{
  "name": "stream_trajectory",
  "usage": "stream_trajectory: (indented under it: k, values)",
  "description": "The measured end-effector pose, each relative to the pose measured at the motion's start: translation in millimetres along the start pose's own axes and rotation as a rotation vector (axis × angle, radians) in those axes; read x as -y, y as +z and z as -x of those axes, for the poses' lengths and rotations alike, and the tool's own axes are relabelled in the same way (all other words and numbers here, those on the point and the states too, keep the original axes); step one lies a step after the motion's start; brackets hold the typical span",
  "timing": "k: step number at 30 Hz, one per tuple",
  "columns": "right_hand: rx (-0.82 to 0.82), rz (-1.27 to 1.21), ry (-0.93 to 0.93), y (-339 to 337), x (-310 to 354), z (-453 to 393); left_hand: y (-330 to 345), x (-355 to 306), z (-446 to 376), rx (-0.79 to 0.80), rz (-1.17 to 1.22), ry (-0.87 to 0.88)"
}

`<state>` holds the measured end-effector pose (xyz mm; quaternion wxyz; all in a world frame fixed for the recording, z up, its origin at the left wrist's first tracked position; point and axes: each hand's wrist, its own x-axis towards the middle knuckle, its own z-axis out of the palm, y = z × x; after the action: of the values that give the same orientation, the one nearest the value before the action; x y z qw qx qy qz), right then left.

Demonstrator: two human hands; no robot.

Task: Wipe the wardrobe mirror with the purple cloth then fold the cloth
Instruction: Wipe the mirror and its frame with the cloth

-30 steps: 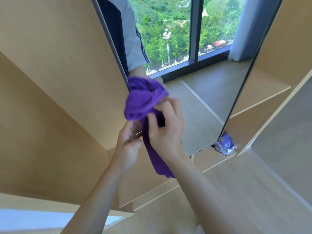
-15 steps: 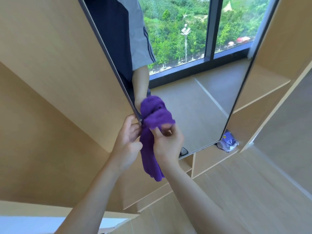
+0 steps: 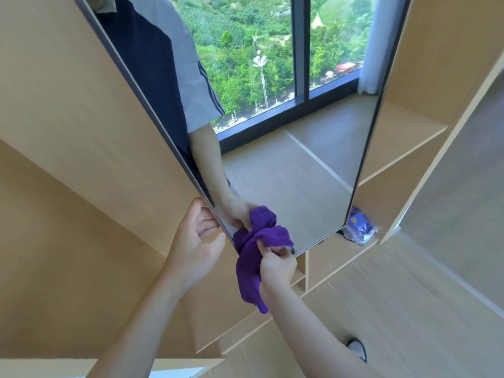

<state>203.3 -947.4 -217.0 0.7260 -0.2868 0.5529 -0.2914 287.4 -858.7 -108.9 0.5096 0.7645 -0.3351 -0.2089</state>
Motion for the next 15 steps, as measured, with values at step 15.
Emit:
stream_trajectory:
  k: [15]
  values:
    - [0.17, 0.001, -0.36, 28, 38, 27, 21, 42, -6, 0.143, -0.211, -0.24]
